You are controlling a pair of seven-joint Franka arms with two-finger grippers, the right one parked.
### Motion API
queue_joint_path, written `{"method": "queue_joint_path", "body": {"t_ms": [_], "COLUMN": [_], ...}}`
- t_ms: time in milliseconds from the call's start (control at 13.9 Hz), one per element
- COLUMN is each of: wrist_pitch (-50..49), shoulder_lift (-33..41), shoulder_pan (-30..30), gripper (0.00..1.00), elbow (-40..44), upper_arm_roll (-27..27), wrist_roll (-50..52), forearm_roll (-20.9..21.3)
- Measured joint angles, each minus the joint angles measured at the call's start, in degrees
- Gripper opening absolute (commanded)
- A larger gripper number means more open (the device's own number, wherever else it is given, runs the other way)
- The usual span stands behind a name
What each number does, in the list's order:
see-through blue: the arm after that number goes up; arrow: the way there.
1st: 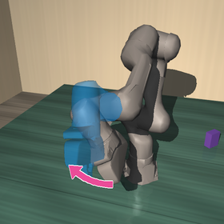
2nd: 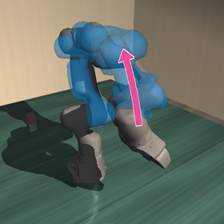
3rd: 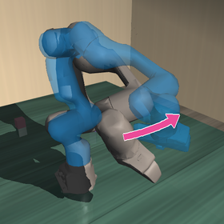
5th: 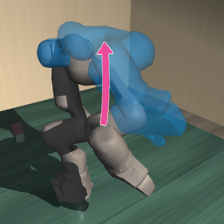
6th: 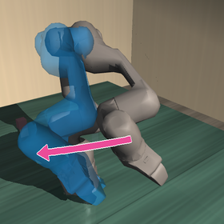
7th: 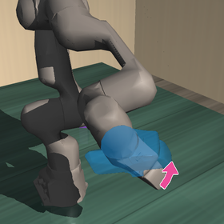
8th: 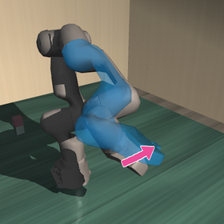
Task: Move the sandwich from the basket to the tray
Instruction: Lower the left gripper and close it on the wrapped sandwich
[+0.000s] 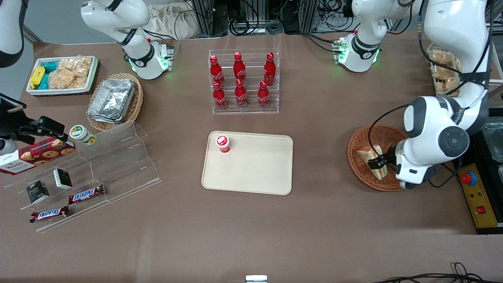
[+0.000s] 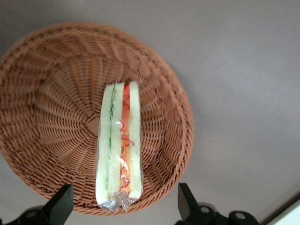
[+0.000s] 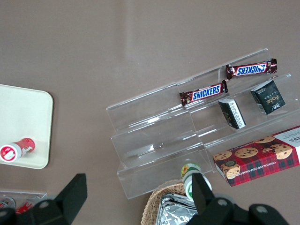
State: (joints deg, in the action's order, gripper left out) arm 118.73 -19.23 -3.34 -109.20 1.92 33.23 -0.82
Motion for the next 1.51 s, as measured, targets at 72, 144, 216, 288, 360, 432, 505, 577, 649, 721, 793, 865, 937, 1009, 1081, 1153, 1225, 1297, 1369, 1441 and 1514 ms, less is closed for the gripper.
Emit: {"method": "queue_joint_path", "body": {"t_ms": [72, 144, 216, 288, 360, 432, 505, 577, 649, 721, 793, 865, 937, 1009, 1081, 1153, 1225, 1297, 1369, 1441, 1514], "wrist_pitch": [1.2, 2.7, 4.5, 6.3, 8.0, 9.5, 10.4, 10.9, 11.0, 11.0, 11.1, 11.1, 11.1, 11.1, 11.2, 11.3, 11.4, 11.2, 10.4, 8.1, 4.8], "shoulder_lift": [0.0, 0.0, 0.0, 0.0, -0.1, -0.1, -0.2, -0.3, -0.4, -0.4, -0.4, -0.4, -0.4, -0.4, -0.4, -0.1, 0.5, 1.7, 3.2, 5.1, 7.2], "shoulder_pan": [0.0, 0.0, 0.0, 0.0, 0.0, 0.0, 0.0, 0.0, 0.0, 0.0, 0.0, 0.0, 0.0, 0.0, 0.0, 0.0, 0.0, 0.0, 0.0, -0.1, -0.1], "gripper": [1.00, 1.00, 1.00, 1.00, 1.00, 0.99, 0.92, 0.80, 0.66, 0.54, 0.43, 0.37, 0.36, 0.36, 0.36, 0.36, 0.36, 0.36, 0.36, 0.36, 0.36], "elbow": [-1.3, -2.6, -3.9, -5.2, -6.5, -7.6, -8.4, -8.9, -9.0, -9.0, -9.0, -9.0, -9.0, -8.9, -8.8, -8.6, -8.2, -7.6, -6.8, -5.5, -3.7], "upper_arm_roll": [0.0, 0.0, 0.0, 0.0, 0.0, 0.0, 0.0, 0.0, 0.0, 0.0, 0.0, 0.0, 0.0, 0.0, 0.0, 0.0, 0.0, 0.0, 0.0, 0.2, 0.6], "wrist_roll": [0.0, 0.0, 0.0, 0.0, 0.0, 0.0, 0.0, 0.0, 0.0, 0.0, 0.0, 0.0, 0.0, 0.0, 0.0, 0.0, 0.0, 0.0, -0.1, -0.2, -0.3], "forearm_roll": [0.2, 0.6, 0.8, 0.9, 0.9, 0.9, 0.9, 0.9, 0.9, 0.9, 0.9, 0.9, 1.0, 1.0, 1.0, 1.0, 1.1, 1.3, 1.3, 1.4, 1.4]}}
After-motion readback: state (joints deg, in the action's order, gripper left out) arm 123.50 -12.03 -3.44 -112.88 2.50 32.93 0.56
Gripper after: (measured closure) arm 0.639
